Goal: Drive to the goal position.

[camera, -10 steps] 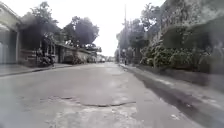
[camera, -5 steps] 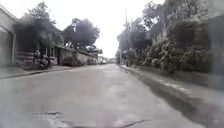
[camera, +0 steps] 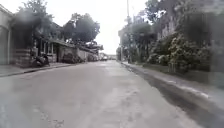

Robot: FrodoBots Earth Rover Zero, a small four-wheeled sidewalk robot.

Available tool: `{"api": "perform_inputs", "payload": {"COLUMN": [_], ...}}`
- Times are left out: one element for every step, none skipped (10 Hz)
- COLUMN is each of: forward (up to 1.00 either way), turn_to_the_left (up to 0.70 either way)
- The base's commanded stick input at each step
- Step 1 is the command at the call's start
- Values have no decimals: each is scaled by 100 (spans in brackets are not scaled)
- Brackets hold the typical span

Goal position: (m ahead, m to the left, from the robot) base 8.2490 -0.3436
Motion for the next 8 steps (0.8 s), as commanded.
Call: {"api": "perform_inputs", "payload": {"forward": [100, 100, 100, 100, 100, 100, 100, 100], "turn_to_the_left": [0, 0, 0, 0, 0, 0, 0, 0]}}
